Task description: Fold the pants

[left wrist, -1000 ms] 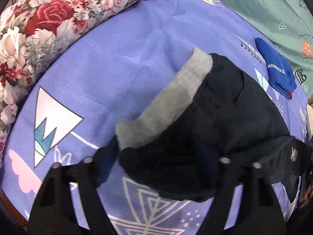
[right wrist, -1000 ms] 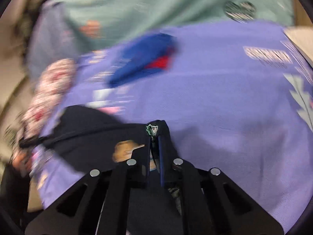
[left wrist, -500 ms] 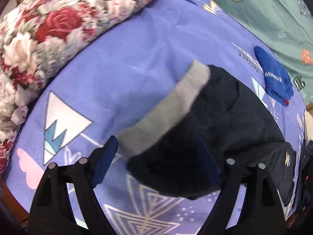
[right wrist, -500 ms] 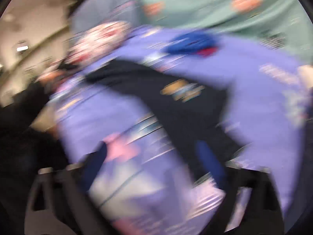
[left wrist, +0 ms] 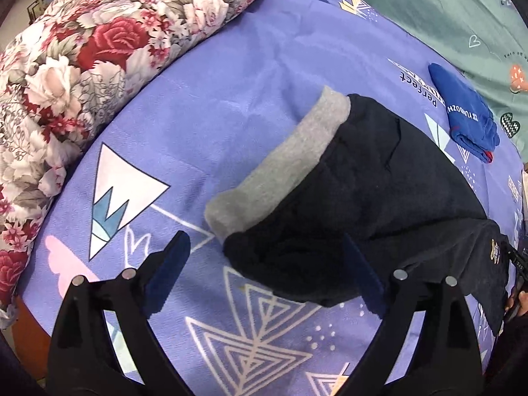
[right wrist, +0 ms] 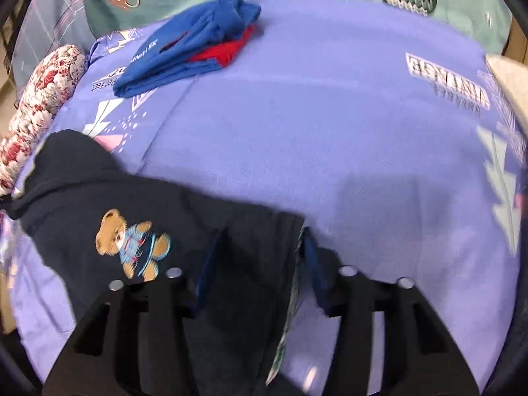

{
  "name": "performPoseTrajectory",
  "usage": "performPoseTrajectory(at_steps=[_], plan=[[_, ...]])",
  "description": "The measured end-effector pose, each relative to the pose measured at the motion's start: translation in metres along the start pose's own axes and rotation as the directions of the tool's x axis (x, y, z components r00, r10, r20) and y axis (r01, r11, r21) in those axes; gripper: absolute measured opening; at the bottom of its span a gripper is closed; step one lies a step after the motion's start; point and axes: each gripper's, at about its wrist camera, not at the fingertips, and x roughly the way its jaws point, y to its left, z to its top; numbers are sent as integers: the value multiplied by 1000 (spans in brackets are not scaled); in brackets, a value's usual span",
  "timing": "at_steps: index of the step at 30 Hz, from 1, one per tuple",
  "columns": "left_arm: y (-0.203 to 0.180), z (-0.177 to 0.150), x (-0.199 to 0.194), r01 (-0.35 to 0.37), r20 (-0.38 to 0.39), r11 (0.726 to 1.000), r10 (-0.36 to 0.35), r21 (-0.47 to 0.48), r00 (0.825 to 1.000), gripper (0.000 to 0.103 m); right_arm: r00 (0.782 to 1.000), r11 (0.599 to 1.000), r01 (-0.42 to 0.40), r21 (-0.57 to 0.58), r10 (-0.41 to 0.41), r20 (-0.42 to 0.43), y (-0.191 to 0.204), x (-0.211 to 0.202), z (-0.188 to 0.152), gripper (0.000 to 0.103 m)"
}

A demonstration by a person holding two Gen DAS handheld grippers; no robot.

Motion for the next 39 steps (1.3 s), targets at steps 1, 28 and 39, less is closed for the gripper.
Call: performPoseTrajectory(at_steps=[1, 28, 39], plan=[[2, 0, -2, 3, 4, 1000, -3, -3, 1000, 93, 997, 997, -81, 7, 81, -7, 1, -4, -2, 11], [-29, 46, -5, 78, 74, 996, -81, 41, 994, 94, 953, 926, -298, 233, 274, 133, -35, -175, -140, 102], [-85, 124, 83, -37, 2, 972, 38, 233, 999, 96, 997, 957, -47, 288, 61, -38, -12, -77, -112, 91]])
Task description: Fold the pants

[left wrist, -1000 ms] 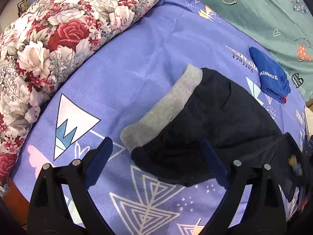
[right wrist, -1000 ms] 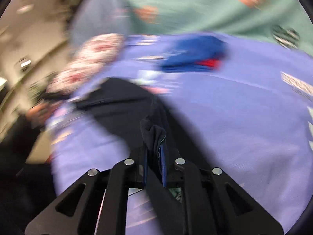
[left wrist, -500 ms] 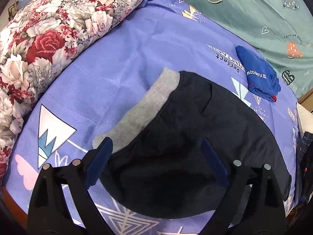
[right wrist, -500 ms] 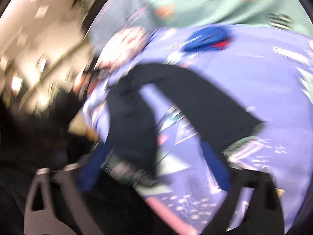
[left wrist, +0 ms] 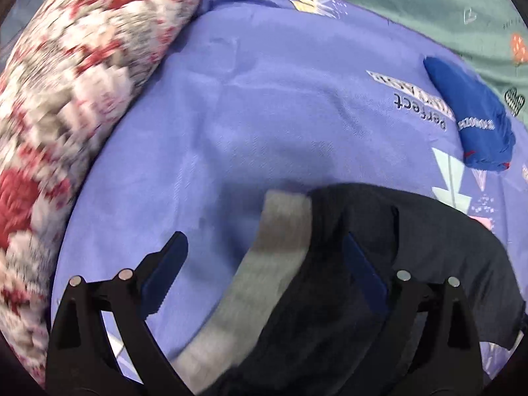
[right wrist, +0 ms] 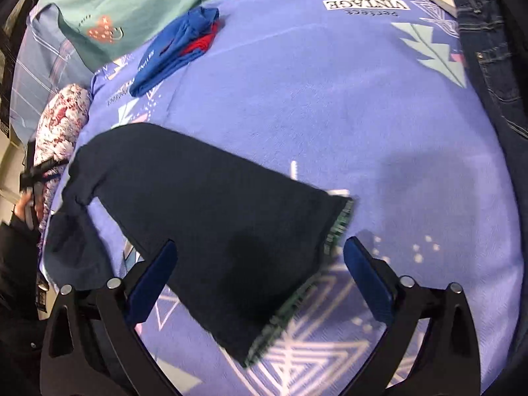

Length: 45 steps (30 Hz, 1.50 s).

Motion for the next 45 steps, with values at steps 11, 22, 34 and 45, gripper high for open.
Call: performPoseTrajectory(at_steps=[11, 22, 34, 45], plan=[[-59, -11, -2, 13, 0, 981, -13, 194, 1000, 31, 984, 997, -38, -74, 50, 170, 6, -35, 27, 6], [-21, 31, -75, 65, 236, 997, -55, -35, 970, 26, 922, 995, -3, -97, 40, 385, 15, -78, 120, 5], [7, 65, 25, -41, 73, 978, 57, -205, 996, 52, 952, 987, 162, 18, -161, 262, -8, 73, 213, 12], [45, 16, -58, -1, 145, 984, 27, -176, 989, 86, 968, 988, 117, -104, -90, 234, 22, -11, 126, 87]])
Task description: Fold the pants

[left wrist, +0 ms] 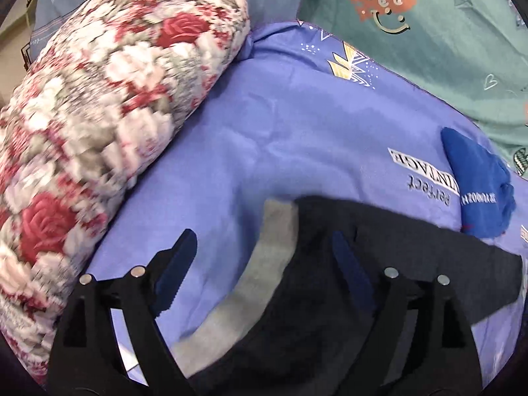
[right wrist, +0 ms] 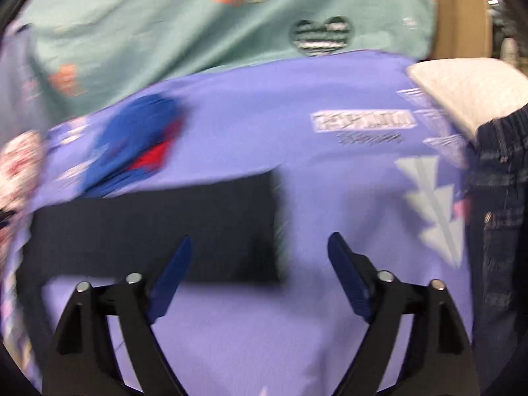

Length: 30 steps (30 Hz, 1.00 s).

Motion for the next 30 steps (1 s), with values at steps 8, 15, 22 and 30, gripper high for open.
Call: performPoseTrajectory(at_steps=[8, 15, 22, 30], plan=[[45, -98, -34, 64, -101, 997, -67, -32, 993, 88, 953, 957, -262, -122, 237, -189, 62, -67, -115, 88], [68, -145, -31, 77, -135, 992, -90, -102, 987, 88, 938, 957, -289, -23, 278, -206, 61, -134, -180, 88], [60, -151, -32, 125, -139, 985, -141, -120, 980, 88, 922, 900, -375, -221, 339, -185, 95, -196, -220, 92], [47, -157, -33, 138, -152, 985, -153, -102, 977, 88, 962, 842, -243, -482, 144, -233, 141, -139, -243, 73]])
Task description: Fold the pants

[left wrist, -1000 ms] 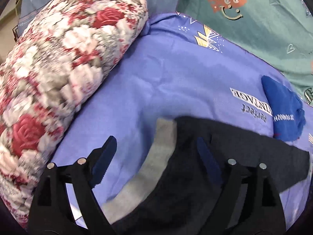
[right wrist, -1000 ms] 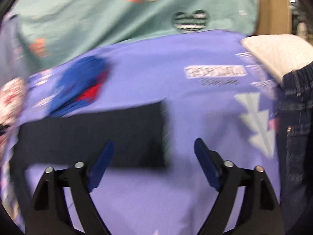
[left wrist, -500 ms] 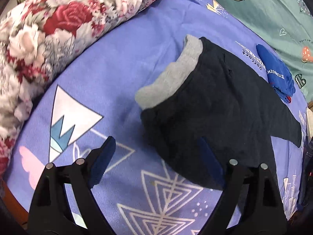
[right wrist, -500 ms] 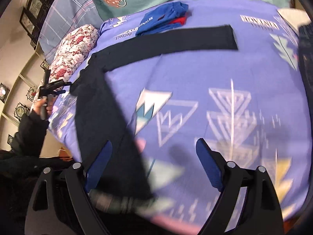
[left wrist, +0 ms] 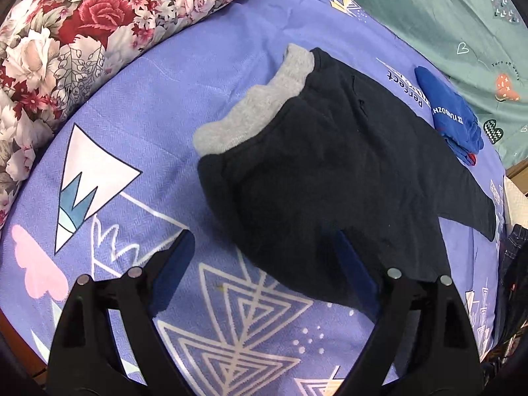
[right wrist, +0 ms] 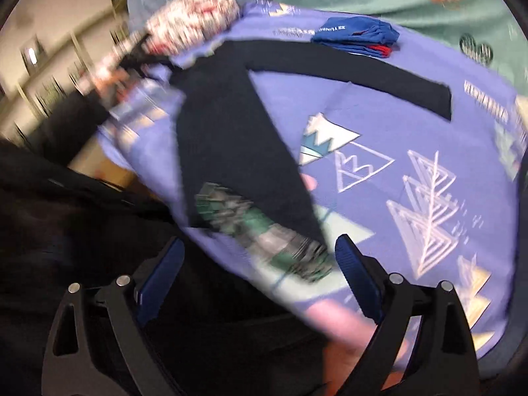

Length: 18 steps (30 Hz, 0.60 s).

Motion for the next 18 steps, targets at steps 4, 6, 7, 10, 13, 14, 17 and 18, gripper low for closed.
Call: performPoseTrajectory(at_steps=[4, 6, 7, 10, 13, 14, 17, 18], plan=[[7, -3, 0, -16, -8, 1000, 16, -12, 1000, 88, 989, 995, 78, -65, -69, 132, -10, -23, 23, 15], [13, -3, 1, -26, -9, 999, 26, -32, 1000, 88, 965, 985, 127, -115, -95, 246, -10, -57, 34, 14], [17, -3, 1, -27, -11, 999, 26, -44, 1000, 88, 950, 976, 157, -148, -108, 294, -9, -73, 37, 14], [23, -4, 4, -4, -23, 997, 2, -76, 1000, 88, 914, 914, 284, -289, -167, 370, -8, -95, 21, 16], [26, -8, 7, 4, -44, 997, -7, -71, 999, 89, 917, 883, 349, -314, -252, 310, -35, -70, -20, 63], [25, -9, 7, 5, -50, 997, -9, -71, 999, 89, 915, 893, 375, -248, -313, 256, -57, -57, -36, 79], [23, -7, 5, -5, -44, 998, 2, -63, 999, 89, 927, 956, 288, 63, -295, 231, -107, -56, -63, 80], [21, -4, 5, -9, -38, 998, 7, -70, 999, 89, 930, 962, 224, 155, -259, 260, -116, -60, -68, 82]])
